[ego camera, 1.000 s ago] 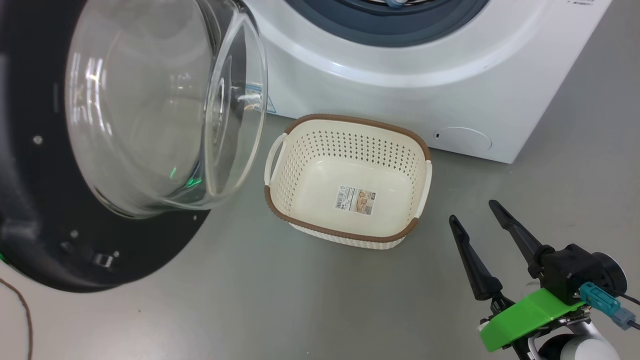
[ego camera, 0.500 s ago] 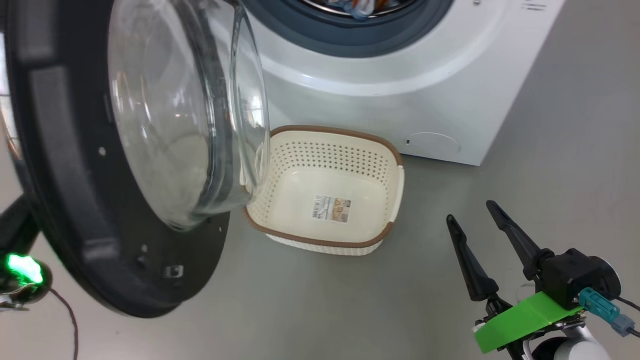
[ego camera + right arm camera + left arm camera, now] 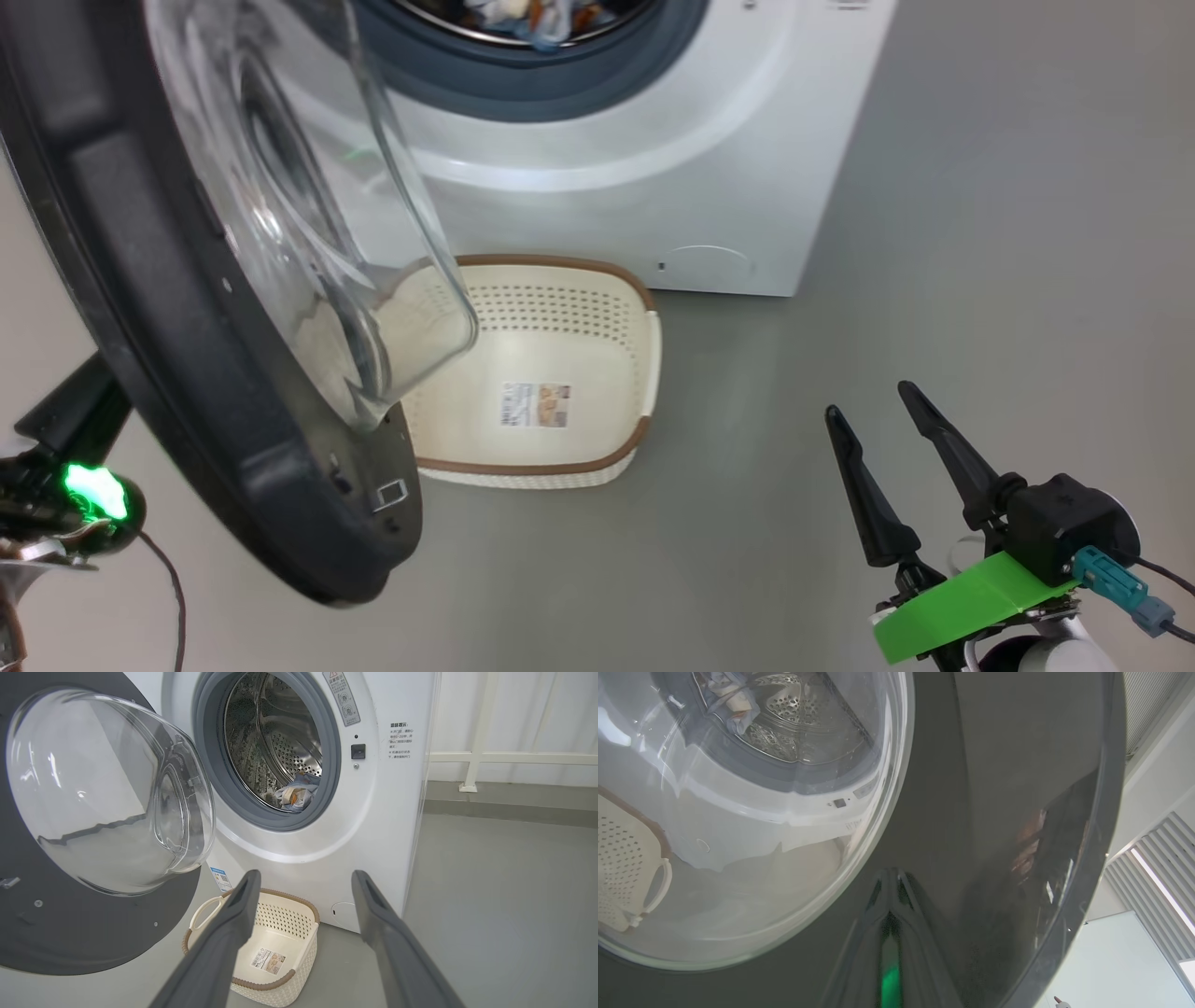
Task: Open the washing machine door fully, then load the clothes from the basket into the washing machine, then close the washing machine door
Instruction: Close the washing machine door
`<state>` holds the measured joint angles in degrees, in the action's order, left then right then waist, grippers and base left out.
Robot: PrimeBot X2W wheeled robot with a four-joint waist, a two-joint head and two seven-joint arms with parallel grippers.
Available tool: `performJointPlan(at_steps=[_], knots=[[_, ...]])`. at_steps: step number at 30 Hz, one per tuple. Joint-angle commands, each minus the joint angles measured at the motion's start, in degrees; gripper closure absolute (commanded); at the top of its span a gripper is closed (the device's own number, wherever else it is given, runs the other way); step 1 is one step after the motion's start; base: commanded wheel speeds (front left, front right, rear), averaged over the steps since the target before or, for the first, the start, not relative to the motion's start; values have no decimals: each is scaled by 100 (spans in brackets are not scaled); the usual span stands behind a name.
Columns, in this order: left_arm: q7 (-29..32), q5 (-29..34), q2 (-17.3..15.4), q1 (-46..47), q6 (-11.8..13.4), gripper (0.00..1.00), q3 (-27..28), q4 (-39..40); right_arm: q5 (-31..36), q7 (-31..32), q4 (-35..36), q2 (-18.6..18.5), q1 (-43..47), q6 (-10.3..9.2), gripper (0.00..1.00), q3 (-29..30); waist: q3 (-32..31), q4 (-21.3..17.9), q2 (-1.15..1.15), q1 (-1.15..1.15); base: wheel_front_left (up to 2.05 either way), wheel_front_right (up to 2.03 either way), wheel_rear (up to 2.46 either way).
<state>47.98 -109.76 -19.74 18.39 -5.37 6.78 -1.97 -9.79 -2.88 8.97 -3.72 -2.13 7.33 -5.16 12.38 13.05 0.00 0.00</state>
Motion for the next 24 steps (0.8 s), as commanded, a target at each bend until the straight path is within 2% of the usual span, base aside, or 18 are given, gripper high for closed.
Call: performJointPlan(at_steps=[1,16,24], knots=[[26,1,-180,325,7,100,134,160,-52,-73,108,41,-99,16,0,-161,6,-321,0,0,0,0,0],[-240,232,-55,922,164,100,35,-104,-325,-480,-192,82,-254,16,0,-164,268,-1473,0,0,0,0,0],[-329,360,37,1372,215,100,-95,-447,-448,-655,-383,83,-345,16,0,-209,381,-1827,0,0,0,0,0]])
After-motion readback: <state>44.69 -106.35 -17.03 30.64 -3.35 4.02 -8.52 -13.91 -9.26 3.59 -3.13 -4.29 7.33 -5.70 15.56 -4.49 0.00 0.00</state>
